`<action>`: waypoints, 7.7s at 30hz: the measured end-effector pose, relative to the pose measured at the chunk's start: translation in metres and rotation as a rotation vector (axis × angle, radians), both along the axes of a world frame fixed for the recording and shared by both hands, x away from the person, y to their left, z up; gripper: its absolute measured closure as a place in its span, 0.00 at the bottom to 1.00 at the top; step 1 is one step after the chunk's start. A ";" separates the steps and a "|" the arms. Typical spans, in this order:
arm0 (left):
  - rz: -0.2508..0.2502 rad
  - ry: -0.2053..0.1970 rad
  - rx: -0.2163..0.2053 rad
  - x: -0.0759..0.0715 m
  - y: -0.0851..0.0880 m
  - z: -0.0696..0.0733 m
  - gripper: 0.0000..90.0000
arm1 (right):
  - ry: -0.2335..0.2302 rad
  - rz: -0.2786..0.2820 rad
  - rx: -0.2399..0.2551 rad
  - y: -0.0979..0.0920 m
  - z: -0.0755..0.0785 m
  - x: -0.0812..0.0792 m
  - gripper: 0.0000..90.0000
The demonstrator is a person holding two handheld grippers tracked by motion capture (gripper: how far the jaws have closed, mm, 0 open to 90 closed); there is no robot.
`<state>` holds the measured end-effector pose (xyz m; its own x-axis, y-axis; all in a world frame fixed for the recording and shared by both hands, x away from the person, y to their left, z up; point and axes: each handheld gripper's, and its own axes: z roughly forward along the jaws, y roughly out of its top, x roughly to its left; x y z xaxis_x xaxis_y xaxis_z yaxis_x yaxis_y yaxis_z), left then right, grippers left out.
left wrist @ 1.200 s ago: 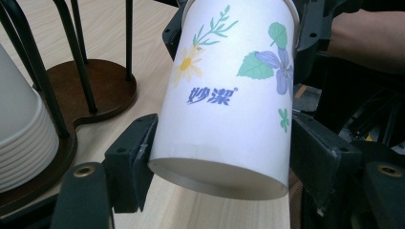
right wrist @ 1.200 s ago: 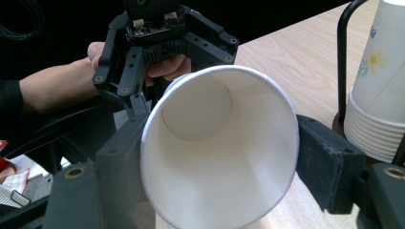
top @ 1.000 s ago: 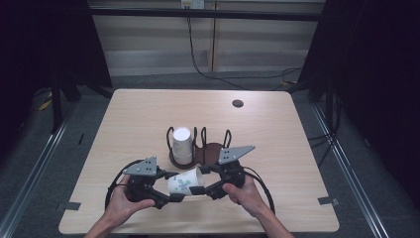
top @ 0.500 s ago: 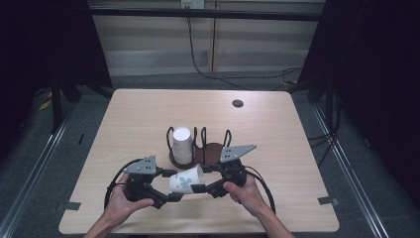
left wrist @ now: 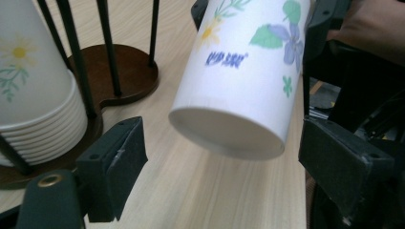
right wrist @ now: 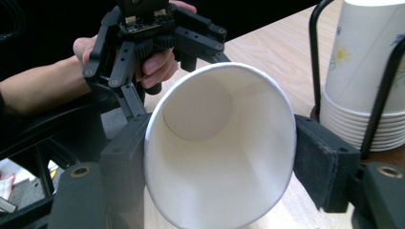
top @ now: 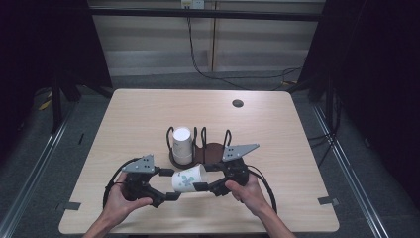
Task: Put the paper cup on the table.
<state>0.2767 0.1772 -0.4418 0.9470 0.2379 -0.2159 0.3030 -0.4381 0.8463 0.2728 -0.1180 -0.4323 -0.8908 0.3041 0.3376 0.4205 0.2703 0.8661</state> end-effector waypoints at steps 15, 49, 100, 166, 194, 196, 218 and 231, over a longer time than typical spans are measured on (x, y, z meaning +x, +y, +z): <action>0.077 0.019 0.033 0.001 0.020 -0.005 0.18 | -0.004 -0.058 -0.042 -0.005 0.002 0.004 0.31; 0.141 0.061 0.034 0.011 0.046 -0.014 0.18 | 0.024 -0.147 -0.173 -0.051 0.006 -0.007 0.31; 0.200 0.001 0.103 0.012 0.052 -0.015 0.18 | 0.067 -0.322 -0.515 -0.113 0.028 0.043 0.30; 0.151 -0.016 0.160 0.009 0.041 -0.020 0.18 | 0.189 -0.337 -0.909 -0.098 0.029 0.119 0.28; 0.140 -0.017 0.151 0.008 0.040 -0.020 0.18 | 0.177 -0.314 -0.988 -0.073 0.012 0.129 0.24; 0.141 -0.015 0.155 0.008 0.040 -0.020 0.18 | 0.185 -0.314 -0.985 -0.073 0.011 0.129 0.24; 0.155 -0.011 0.158 0.011 0.042 -0.021 0.18 | 0.190 -0.365 -0.808 -0.086 0.015 0.122 0.16; 0.145 -0.015 0.168 0.011 0.041 -0.022 0.18 | 0.138 -0.424 -0.649 -0.095 0.026 0.113 0.17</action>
<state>0.2874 0.2186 -0.4634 0.9031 0.4031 -0.1481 0.3610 -0.5259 0.7701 0.3853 -0.2132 -0.4061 -0.6180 0.7826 0.0755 0.6928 0.4967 0.5228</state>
